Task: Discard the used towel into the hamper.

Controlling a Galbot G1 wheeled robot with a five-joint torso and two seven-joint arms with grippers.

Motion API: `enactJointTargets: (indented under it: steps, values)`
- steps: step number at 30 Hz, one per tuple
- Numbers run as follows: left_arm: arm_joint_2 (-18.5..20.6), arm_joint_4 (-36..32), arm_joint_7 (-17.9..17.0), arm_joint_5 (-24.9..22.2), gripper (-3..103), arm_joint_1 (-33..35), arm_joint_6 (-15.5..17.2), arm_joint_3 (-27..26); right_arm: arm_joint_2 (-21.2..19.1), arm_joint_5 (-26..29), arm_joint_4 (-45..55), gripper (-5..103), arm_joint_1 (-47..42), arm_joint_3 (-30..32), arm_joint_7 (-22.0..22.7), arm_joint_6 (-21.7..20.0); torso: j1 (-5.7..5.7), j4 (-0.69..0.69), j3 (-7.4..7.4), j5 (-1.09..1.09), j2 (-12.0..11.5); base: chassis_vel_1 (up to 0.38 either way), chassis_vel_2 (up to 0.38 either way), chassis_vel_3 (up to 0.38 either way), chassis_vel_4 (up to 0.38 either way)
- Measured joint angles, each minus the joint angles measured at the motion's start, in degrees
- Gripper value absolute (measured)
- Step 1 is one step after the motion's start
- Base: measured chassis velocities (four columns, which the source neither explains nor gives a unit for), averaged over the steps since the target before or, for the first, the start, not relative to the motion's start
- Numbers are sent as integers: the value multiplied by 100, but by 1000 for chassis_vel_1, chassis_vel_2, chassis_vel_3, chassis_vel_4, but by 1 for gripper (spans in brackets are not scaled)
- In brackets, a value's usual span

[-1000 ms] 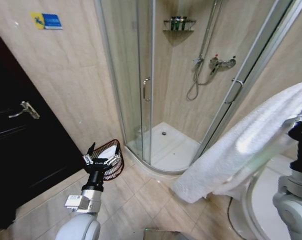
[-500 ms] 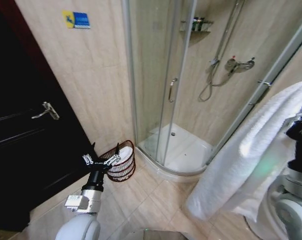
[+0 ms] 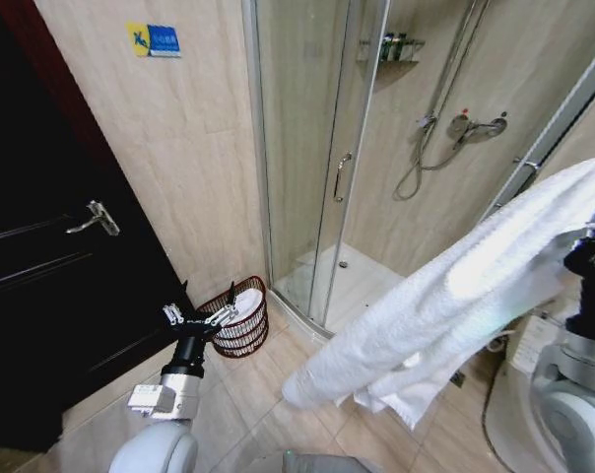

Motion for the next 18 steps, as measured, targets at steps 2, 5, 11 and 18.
enactJointTargets:
  steps: [2, 5, 11, 18]
  values:
    - [1, 0, 0, 0, 100, 0, 0, -1, -2, 0, 0, 4, 3, -5, -3, 0, 0, 1, 0, -1, 0, 106, 105, 44, 30]
    - [1, 0, 0, 0, 100, 0, 0, -1, -4, 0, 0, 4, 5, -5, -4, 2, 0, 1, 0, 1, 0, 84, 102, 69, 49]
    - [1, 0, 0, 0, 100, 0, 0, -1, -44, 40, 0, 4, 37, 55, 0, 7, 0, 0, 0, 2, -1, 82, 76, 96, 108]
    - [1, 0, 0, 0, 100, 0, 0, -1, -68, 88, 1, 4, 75, 108, -34, 47, 0, 0, 0, -1, -2, 115, 111, 125, 127]
